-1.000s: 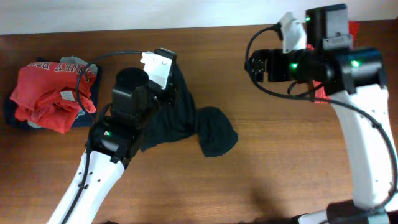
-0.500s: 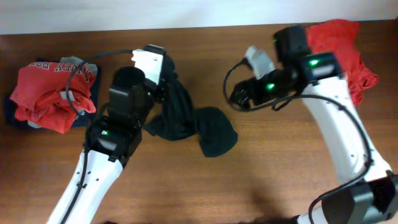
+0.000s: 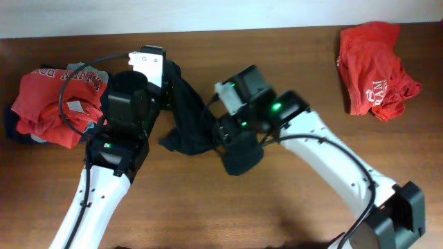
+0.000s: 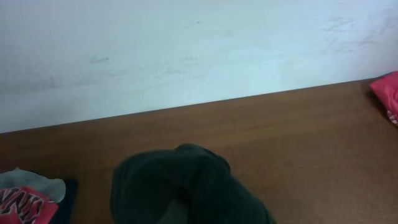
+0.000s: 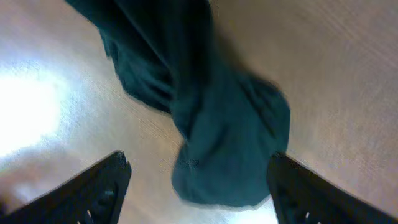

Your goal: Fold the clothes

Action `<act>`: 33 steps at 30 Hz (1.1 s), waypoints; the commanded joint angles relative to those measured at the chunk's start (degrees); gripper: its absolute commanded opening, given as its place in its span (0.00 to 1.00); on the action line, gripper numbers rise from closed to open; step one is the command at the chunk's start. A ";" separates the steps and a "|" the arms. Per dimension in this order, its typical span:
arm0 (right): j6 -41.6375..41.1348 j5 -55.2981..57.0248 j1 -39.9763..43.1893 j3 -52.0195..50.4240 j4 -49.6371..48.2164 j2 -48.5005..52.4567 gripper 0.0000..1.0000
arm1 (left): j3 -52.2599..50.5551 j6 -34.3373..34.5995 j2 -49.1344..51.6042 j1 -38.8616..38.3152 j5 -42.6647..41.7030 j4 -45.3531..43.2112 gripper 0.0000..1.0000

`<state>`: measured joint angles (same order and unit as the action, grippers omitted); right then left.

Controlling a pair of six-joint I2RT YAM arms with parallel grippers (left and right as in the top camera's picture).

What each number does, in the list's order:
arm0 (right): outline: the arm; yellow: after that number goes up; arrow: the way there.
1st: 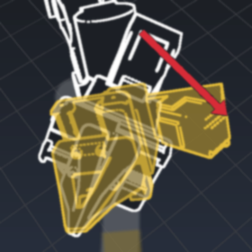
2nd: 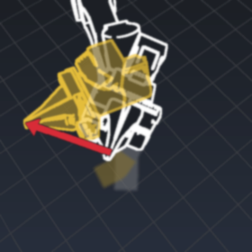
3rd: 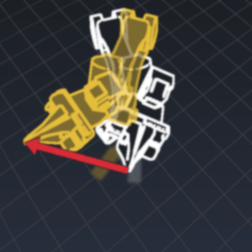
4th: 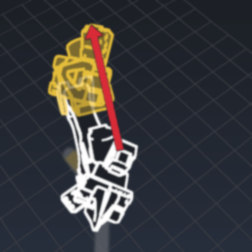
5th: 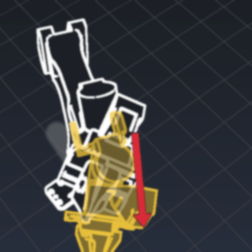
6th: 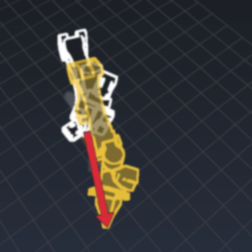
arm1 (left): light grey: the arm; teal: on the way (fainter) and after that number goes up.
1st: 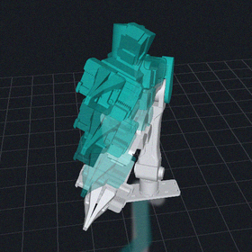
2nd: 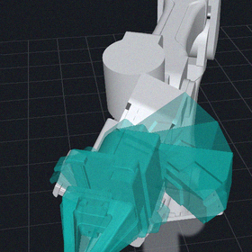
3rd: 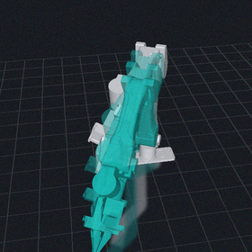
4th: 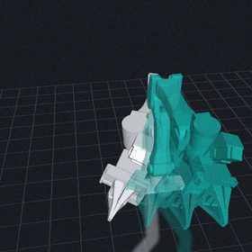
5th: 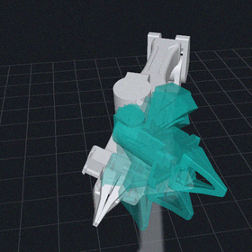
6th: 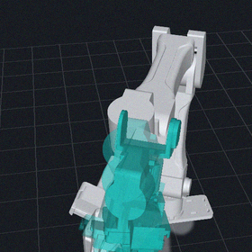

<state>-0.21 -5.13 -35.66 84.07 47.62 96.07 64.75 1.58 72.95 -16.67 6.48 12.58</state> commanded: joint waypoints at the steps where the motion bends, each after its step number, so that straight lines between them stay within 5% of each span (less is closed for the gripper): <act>1: -4.50 11.91 -4.55 -0.46 -1.88 1.14 0.72 | -0.20 0.90 0.13 0.33 0.90 -0.35 0.01; 10: -16.52 21.92 -8.22 -0.46 -7.08 6.67 0.62 | -0.20 4.02 0.42 0.33 0.87 0.00 0.00; 18: -20.06 21.68 -8.33 -0.48 -7.41 9.11 0.50 | -0.20 4.83 0.42 1.55 2.43 -0.02 0.01; 33: -21.77 21.90 -12.70 -0.52 -9.01 9.09 0.45 | -0.20 13.20 0.44 8.70 2.38 0.02 0.01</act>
<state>-21.08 15.49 -46.63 84.03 39.27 104.86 64.75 13.10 73.36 -8.10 8.32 12.80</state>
